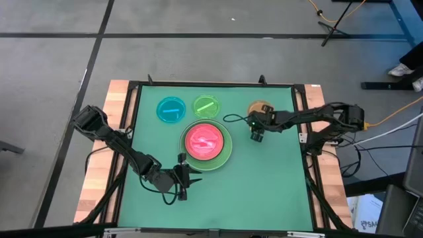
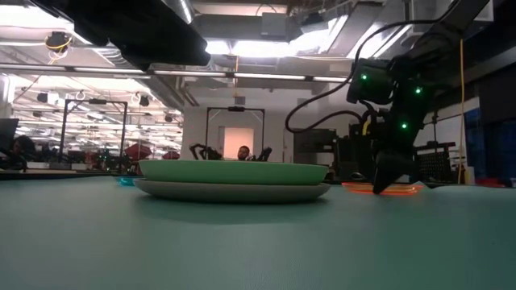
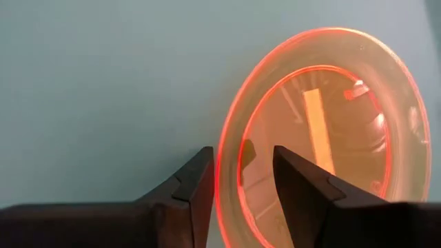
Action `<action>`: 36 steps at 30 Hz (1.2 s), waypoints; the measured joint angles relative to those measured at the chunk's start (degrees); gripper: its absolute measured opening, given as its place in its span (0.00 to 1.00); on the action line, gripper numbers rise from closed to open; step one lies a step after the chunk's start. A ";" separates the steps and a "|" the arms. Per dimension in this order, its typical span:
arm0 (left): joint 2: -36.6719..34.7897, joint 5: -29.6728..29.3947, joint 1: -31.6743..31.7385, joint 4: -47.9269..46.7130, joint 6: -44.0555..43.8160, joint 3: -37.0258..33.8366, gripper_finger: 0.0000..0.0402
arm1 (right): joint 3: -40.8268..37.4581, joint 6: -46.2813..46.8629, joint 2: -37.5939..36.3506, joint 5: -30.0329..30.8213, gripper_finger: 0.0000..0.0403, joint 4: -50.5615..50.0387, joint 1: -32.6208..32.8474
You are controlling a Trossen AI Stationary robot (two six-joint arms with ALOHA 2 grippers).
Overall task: Stack plastic plates
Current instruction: Stack the transparent orange plate on top of the transparent pink plate
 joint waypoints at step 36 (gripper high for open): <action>-0.02 0.09 -0.24 -0.02 -0.02 0.00 0.25 | 4.33 -6.96 -4.64 0.97 0.00 -0.95 10.35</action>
